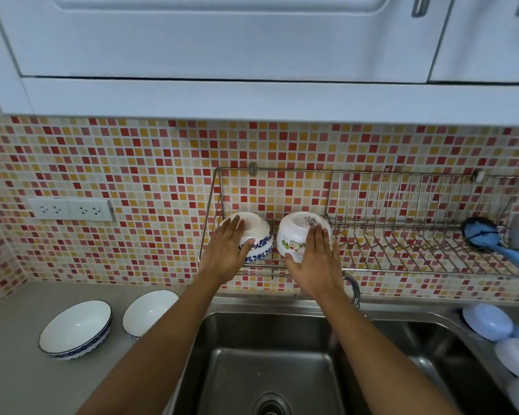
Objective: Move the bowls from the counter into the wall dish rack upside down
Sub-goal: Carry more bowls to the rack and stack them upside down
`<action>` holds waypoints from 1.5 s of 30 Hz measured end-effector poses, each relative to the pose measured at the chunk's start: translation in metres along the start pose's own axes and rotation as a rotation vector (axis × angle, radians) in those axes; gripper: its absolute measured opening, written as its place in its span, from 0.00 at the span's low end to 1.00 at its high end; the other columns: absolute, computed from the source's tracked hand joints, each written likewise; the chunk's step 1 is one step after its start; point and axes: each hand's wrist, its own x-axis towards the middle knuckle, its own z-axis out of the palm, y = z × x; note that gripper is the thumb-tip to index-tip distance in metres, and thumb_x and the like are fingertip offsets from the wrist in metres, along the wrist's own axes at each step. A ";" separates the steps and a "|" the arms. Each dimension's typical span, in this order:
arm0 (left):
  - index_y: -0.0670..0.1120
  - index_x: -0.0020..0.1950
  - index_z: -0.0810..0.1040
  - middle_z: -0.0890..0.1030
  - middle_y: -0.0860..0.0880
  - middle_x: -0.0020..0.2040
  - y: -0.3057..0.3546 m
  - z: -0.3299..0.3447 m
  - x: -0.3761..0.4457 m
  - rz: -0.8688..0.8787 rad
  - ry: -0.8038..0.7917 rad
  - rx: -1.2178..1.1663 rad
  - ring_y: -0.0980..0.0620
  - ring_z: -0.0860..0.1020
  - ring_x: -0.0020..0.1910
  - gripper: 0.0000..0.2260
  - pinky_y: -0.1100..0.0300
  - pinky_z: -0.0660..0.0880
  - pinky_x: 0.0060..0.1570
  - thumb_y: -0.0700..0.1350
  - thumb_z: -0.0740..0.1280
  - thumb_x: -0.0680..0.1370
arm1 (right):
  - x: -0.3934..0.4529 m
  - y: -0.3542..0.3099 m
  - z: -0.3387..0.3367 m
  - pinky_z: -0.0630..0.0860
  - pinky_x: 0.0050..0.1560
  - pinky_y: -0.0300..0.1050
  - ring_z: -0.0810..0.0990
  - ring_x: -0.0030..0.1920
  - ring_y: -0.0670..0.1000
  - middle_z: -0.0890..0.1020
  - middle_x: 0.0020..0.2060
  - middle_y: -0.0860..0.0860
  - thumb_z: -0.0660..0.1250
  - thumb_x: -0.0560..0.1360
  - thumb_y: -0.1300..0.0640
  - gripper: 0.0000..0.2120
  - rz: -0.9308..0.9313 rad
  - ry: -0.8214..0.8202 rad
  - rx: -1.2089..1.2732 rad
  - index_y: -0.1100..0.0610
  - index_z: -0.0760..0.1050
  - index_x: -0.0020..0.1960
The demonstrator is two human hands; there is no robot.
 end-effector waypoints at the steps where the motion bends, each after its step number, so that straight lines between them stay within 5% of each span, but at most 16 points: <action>1: 0.50 0.78 0.48 0.50 0.50 0.79 -0.001 0.000 -0.006 0.010 0.000 0.044 0.51 0.48 0.78 0.30 0.50 0.49 0.76 0.62 0.40 0.79 | -0.003 -0.001 0.001 0.48 0.76 0.60 0.50 0.78 0.56 0.53 0.78 0.58 0.47 0.76 0.34 0.41 -0.002 0.020 -0.017 0.61 0.45 0.77; 4: 0.50 0.77 0.47 0.50 0.50 0.78 -0.002 0.003 -0.033 0.079 0.006 0.148 0.52 0.46 0.77 0.29 0.51 0.42 0.76 0.61 0.35 0.79 | -0.025 -0.006 0.010 0.47 0.76 0.59 0.51 0.77 0.55 0.56 0.77 0.58 0.40 0.77 0.36 0.38 -0.007 0.107 -0.018 0.61 0.50 0.77; 8: 0.49 0.77 0.50 0.56 0.47 0.78 -0.011 0.011 -0.078 0.095 0.100 0.183 0.49 0.46 0.77 0.24 0.49 0.39 0.75 0.54 0.47 0.83 | -0.073 -0.016 0.039 0.49 0.75 0.58 0.42 0.78 0.55 0.48 0.78 0.55 0.46 0.81 0.42 0.31 -0.030 0.195 0.078 0.57 0.47 0.78; 11: 0.46 0.77 0.49 0.51 0.45 0.78 -0.024 0.023 -0.112 0.089 0.086 0.138 0.48 0.41 0.77 0.25 0.54 0.34 0.74 0.51 0.50 0.82 | -0.108 -0.031 0.071 0.56 0.73 0.53 0.38 0.77 0.51 0.36 0.77 0.49 0.51 0.81 0.45 0.32 -0.034 0.057 0.238 0.53 0.39 0.78; 14: 0.49 0.77 0.41 0.40 0.49 0.78 -0.052 0.041 -0.145 -0.029 -0.123 0.031 0.48 0.36 0.76 0.27 0.51 0.39 0.76 0.55 0.46 0.81 | -0.147 -0.044 0.118 0.54 0.75 0.53 0.42 0.77 0.54 0.32 0.75 0.51 0.59 0.79 0.46 0.37 0.023 -0.160 0.198 0.54 0.39 0.77; 16: 0.51 0.77 0.39 0.35 0.50 0.76 -0.084 0.050 -0.168 -0.146 -0.213 0.025 0.47 0.35 0.76 0.28 0.49 0.39 0.75 0.56 0.46 0.81 | -0.169 -0.056 0.148 0.60 0.74 0.52 0.50 0.77 0.59 0.34 0.74 0.54 0.64 0.77 0.48 0.39 0.098 -0.297 0.191 0.54 0.44 0.78; 20: 0.50 0.77 0.44 0.37 0.51 0.75 -0.148 0.038 -0.197 -0.328 -0.247 -0.060 0.47 0.38 0.76 0.33 0.48 0.38 0.73 0.65 0.36 0.76 | -0.180 -0.087 0.181 0.54 0.74 0.46 0.55 0.77 0.55 0.52 0.78 0.56 0.64 0.76 0.51 0.37 0.058 -0.526 0.195 0.56 0.47 0.77; 26: 0.42 0.76 0.57 0.59 0.41 0.76 -0.234 0.027 -0.188 -0.626 -0.201 -0.271 0.42 0.59 0.74 0.24 0.49 0.58 0.72 0.49 0.56 0.81 | -0.127 -0.179 0.199 0.72 0.63 0.52 0.74 0.63 0.59 0.73 0.66 0.59 0.67 0.75 0.51 0.28 0.177 -0.574 0.433 0.56 0.63 0.71; 30: 0.39 0.71 0.66 0.71 0.39 0.69 -0.266 0.032 -0.170 -0.680 -0.215 -0.375 0.40 0.69 0.68 0.20 0.50 0.63 0.69 0.45 0.60 0.80 | -0.091 -0.234 0.219 0.72 0.63 0.54 0.74 0.63 0.62 0.74 0.65 0.62 0.68 0.75 0.48 0.29 0.320 -0.549 0.532 0.61 0.64 0.70; 35: 0.38 0.72 0.62 0.68 0.39 0.71 -0.285 0.058 -0.158 -0.839 -0.256 -0.584 0.38 0.67 0.70 0.25 0.44 0.63 0.70 0.44 0.65 0.78 | -0.073 -0.271 0.244 0.70 0.66 0.55 0.72 0.66 0.62 0.72 0.68 0.59 0.68 0.74 0.46 0.33 0.517 -0.614 0.673 0.61 0.61 0.72; 45: 0.41 0.71 0.64 0.72 0.41 0.66 -0.295 0.076 -0.153 -1.034 -0.308 -0.939 0.37 0.71 0.64 0.24 0.40 0.72 0.62 0.33 0.56 0.74 | -0.070 -0.288 0.271 0.69 0.67 0.53 0.70 0.67 0.64 0.69 0.69 0.63 0.58 0.77 0.63 0.23 0.682 -0.603 0.621 0.65 0.60 0.71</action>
